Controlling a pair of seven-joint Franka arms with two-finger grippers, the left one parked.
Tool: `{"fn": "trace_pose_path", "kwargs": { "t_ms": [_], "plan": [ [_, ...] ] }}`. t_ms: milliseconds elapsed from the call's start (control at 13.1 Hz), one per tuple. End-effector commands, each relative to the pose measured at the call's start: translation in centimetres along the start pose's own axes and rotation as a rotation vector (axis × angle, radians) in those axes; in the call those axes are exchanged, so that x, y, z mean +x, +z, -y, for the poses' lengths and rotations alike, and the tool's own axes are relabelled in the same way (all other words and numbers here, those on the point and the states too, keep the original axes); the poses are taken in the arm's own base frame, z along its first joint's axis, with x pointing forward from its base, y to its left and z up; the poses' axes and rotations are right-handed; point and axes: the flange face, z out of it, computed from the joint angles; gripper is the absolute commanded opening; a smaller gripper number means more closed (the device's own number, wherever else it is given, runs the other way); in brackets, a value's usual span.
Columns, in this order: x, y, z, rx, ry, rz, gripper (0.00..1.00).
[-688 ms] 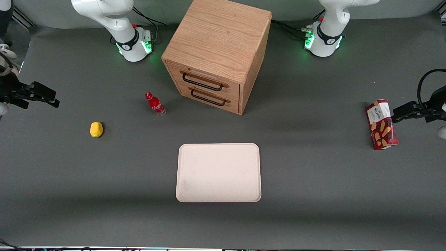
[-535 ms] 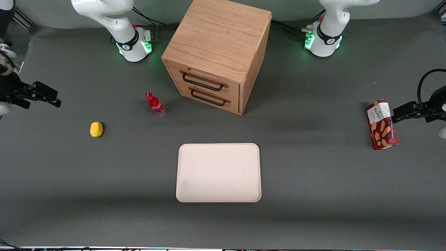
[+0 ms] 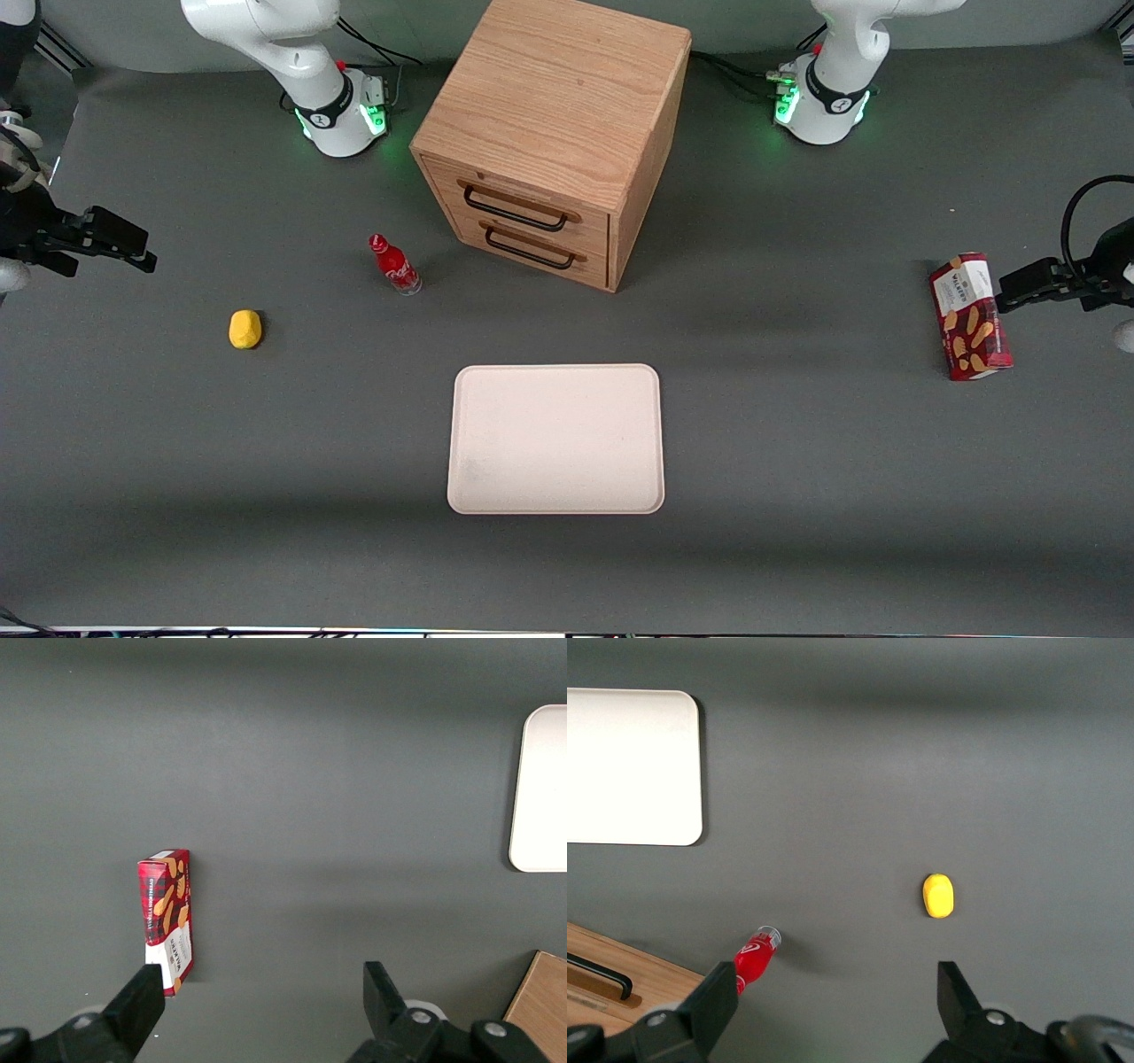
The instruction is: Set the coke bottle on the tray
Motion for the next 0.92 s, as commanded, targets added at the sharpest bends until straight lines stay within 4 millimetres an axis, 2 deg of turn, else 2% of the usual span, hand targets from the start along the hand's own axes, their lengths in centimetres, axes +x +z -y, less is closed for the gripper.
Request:
{"fn": "trace_pose_path", "kwargs": {
  "t_ms": [0,306,459,688,841],
  "plan": [
    [-1.7,-1.6,1.2,0.025,0.05,0.006,1.0],
    [-4.4,-3.2,8.5,0.039,0.127,0.024,1.0],
    [-6.3,-3.3,12.2,0.033,0.111,0.036,1.0],
    [-9.3,-2.2,14.6,0.035,0.04,0.037,1.0],
    [-11.4,-0.7,16.0,0.034,-0.009,0.029,1.0]
  ]
}}
